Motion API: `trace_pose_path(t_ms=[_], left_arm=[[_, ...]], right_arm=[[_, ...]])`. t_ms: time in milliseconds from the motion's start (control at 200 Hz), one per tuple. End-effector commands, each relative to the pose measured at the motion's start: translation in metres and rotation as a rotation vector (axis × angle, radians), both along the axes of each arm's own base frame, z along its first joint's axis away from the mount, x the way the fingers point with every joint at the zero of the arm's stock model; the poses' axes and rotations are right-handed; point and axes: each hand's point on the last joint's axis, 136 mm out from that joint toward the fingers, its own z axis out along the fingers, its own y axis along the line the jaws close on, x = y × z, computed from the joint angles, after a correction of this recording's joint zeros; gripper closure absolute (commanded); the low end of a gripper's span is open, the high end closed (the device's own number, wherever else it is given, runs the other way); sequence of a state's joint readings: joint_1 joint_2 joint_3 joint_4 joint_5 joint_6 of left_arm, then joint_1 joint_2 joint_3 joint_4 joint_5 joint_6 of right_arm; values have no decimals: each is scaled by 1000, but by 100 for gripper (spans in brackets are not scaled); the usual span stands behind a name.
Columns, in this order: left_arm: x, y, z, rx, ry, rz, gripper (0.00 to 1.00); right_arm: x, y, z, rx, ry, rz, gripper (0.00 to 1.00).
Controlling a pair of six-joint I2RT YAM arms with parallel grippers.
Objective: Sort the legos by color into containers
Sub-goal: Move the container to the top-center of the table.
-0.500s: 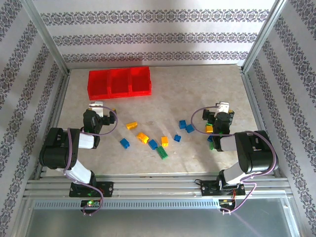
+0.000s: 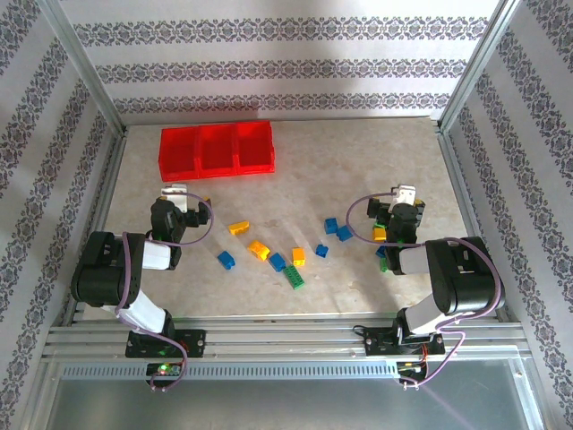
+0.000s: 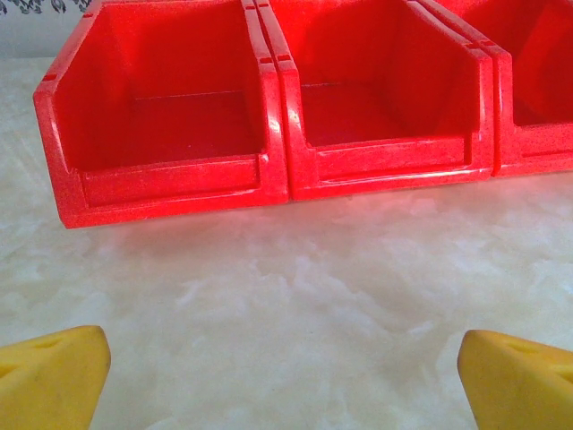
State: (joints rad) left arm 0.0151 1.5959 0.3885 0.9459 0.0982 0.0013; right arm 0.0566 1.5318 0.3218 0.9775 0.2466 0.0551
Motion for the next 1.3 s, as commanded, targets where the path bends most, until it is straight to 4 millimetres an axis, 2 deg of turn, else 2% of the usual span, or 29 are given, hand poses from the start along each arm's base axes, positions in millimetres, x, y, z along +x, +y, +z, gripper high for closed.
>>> trace_pose_path(t_ms=[0, 425, 565, 889, 1059, 1069, 1089, 1224, 1294], left_arm=[[-1, -2, 2, 11, -10, -20, 0], [-1, -2, 1, 8, -4, -17, 0], [-1, 6, 5, 9, -8, 28, 0], [-2, 15, 39, 14, 18, 83, 0], [6, 24, 82, -50, -51, 163, 0], [7, 25, 85, -58, -54, 169, 0], [9, 26, 88, -71, -49, 180, 0], [31, 26, 107, -156, -8, 212, 0], [47, 28, 108, -204, 26, 247, 0]], right_arm=[[6, -1, 12, -2, -42, -12, 2], [6, -1, 11, 1, -41, -10, 2], [7, 1, 12, 10, -43, 7, 2], [5, 1, 19, 15, -49, 15, 2], [0, 2, 22, -13, -30, 8, 2], [4, 2, 33, -15, -50, 5, 2], [5, 2, 40, -12, -56, -1, 1], [-2, -8, 68, -19, -63, -53, 2], [-7, -11, 82, -23, -81, -72, 2]])
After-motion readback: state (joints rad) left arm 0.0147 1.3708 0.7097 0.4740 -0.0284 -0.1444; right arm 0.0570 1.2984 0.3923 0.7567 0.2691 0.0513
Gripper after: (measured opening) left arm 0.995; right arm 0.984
